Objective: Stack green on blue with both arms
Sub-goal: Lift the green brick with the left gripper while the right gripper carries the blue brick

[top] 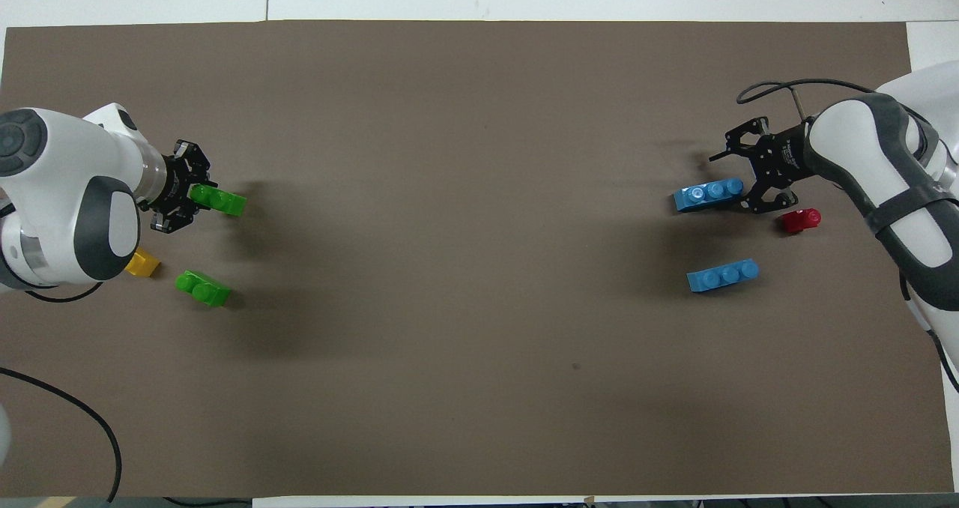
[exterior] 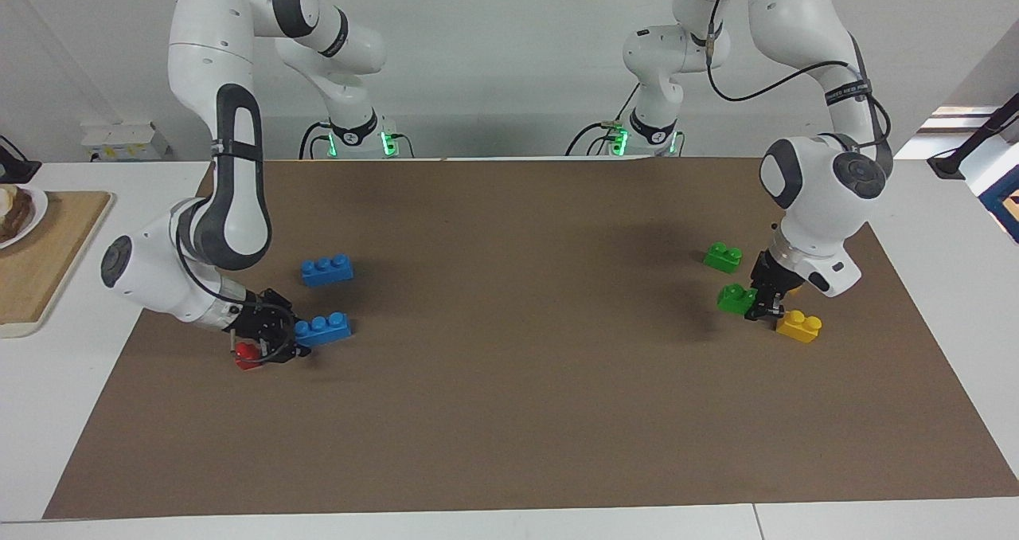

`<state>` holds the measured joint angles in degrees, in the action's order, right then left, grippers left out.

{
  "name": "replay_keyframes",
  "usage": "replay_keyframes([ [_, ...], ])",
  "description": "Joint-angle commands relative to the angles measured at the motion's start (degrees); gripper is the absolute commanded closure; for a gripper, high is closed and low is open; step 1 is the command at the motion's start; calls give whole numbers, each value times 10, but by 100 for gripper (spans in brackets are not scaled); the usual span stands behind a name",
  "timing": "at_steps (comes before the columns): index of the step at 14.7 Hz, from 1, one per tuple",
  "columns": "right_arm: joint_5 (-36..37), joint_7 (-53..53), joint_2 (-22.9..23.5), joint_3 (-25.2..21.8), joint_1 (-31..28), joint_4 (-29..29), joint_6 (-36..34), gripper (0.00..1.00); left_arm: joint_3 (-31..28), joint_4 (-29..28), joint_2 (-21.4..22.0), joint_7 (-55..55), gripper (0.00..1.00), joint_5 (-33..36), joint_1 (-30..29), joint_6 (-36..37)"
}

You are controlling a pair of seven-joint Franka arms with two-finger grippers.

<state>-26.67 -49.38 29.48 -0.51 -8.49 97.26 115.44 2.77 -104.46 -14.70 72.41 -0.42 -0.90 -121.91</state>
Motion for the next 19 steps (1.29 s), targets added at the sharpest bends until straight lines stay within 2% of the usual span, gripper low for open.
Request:
replay_keyframes([
  [1, -13, 52, 1, 3, -5, -2, -12, 100, -3, 56, 0, 25, 100, -5, 15, 70],
  [5, -19, -50, -2, 9, 5, -23, -21, 100, -1, 116, 8, 59, 100, -8, 30, 138],
  [8, -19, -183, -17, 9, 76, -55, -34, 100, 0, 142, 12, 76, 100, -9, 44, 178],
  [12, -34, -323, -29, 11, 172, -66, -15, 100, 0, 146, 21, 96, 100, -9, 52, 186],
  [15, -39, -396, -33, 12, 237, -41, 47, 100, 1, 146, 25, 107, 100, -9, 57, 190],
  [19, -50, -466, -37, 12, 308, 11, 164, 100, 3, 146, 26, 129, 100, -8, 63, 191],
])
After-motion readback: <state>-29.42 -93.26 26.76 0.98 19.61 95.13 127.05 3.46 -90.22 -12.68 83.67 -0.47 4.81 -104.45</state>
